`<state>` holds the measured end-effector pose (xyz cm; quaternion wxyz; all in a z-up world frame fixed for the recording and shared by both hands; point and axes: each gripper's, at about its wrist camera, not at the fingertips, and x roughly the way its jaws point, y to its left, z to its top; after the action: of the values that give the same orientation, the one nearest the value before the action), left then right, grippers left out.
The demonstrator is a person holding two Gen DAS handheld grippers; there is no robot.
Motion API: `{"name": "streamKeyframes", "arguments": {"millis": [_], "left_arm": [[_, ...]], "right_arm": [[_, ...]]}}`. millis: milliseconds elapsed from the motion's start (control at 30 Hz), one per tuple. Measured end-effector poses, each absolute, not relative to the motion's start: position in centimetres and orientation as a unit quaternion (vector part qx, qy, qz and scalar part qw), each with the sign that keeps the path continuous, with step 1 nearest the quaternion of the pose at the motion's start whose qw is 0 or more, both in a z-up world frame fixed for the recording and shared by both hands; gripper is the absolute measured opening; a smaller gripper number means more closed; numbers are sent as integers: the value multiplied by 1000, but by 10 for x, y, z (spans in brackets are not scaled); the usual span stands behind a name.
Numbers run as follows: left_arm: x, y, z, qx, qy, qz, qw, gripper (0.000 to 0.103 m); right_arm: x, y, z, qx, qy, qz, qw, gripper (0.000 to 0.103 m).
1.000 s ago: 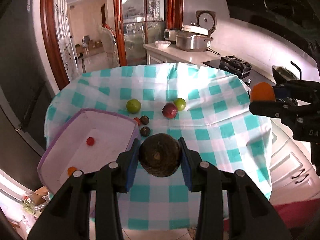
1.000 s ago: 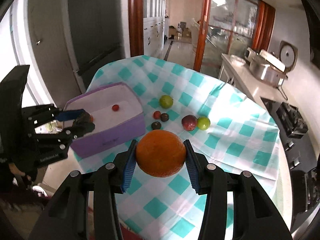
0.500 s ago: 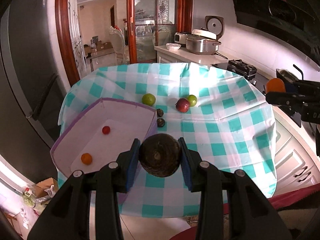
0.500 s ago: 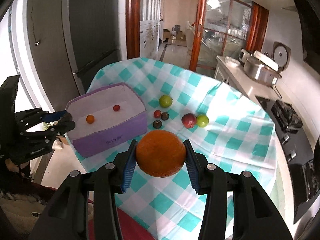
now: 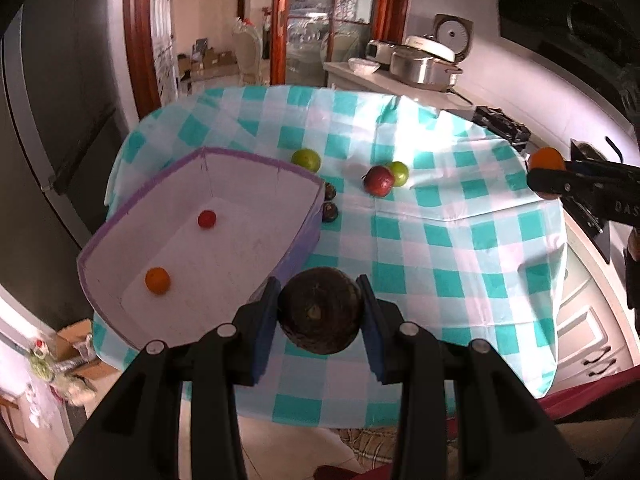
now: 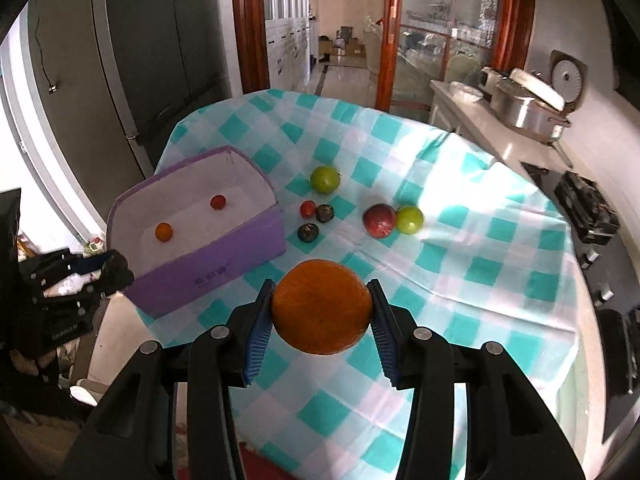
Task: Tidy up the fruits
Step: 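Carry the brown fruit and orange over the box with both tools, then open both tools to drop the brown fruit and orange into the box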
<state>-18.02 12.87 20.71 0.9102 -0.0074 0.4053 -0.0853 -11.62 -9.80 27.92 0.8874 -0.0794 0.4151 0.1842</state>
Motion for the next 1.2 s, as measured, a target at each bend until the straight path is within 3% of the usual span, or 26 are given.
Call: {"name": "streamKeyframes", "arguments": {"millis": [433, 667, 1000, 1200], "left_arm": [[-88, 149, 183, -43, 433, -22, 900, 39], [-44, 197, 155, -93, 473, 66, 874, 39], [23, 258, 75, -118, 577, 145, 795, 39], [55, 279, 39, -162, 632, 151, 742, 39]], "right_arm": [[0, -10, 236, -95, 422, 304, 849, 46], [55, 93, 197, -158, 436, 391, 795, 46], [106, 211, 92, -280, 545, 391, 687, 46], [120, 227, 69, -294, 588, 370, 656, 46]]}}
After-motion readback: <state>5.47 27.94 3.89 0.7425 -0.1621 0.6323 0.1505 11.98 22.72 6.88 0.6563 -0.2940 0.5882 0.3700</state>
